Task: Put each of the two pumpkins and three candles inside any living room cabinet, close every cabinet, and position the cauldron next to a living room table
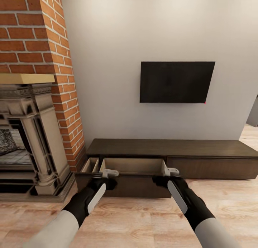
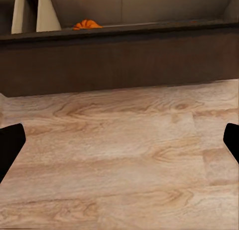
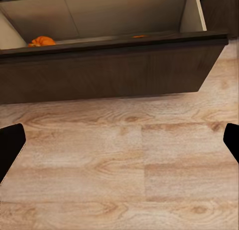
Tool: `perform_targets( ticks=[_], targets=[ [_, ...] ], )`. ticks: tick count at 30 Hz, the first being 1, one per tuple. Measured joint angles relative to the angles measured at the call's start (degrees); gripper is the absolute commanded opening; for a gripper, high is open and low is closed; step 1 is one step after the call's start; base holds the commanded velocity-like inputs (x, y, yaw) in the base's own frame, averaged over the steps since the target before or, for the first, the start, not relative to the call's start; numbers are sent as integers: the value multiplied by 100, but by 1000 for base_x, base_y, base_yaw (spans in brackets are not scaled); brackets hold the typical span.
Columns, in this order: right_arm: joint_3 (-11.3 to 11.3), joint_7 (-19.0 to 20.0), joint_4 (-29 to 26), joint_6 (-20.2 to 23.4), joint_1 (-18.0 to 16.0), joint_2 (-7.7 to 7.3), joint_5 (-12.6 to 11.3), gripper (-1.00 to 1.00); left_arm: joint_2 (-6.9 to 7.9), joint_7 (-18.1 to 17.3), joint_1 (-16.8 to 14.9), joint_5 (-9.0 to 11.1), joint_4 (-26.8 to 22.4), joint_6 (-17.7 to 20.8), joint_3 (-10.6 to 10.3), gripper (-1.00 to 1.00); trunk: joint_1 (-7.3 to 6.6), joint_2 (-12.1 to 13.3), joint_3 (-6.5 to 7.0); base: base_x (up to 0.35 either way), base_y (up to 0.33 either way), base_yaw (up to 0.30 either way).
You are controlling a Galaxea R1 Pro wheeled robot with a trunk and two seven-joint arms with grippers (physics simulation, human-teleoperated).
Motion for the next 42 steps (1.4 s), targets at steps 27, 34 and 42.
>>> perform_targets(
  ticks=[27,34,42],
  targets=[
    [99,33,602,-2267,897,60,22,100,156,-12,663,25,1492,-3059,-39,100,-396,724,324,0,0,0],
    [551,0,1341,-3099,910,81,28,100,157,0,676,9,1939,-3931,-34,100,-396,723,324,0,0,0],
    [740,15,1807,-3253,910,220,32,100,151,-3,671,13,2312,-4484,-34,100,-396,723,324,0,0,0]
  ],
)
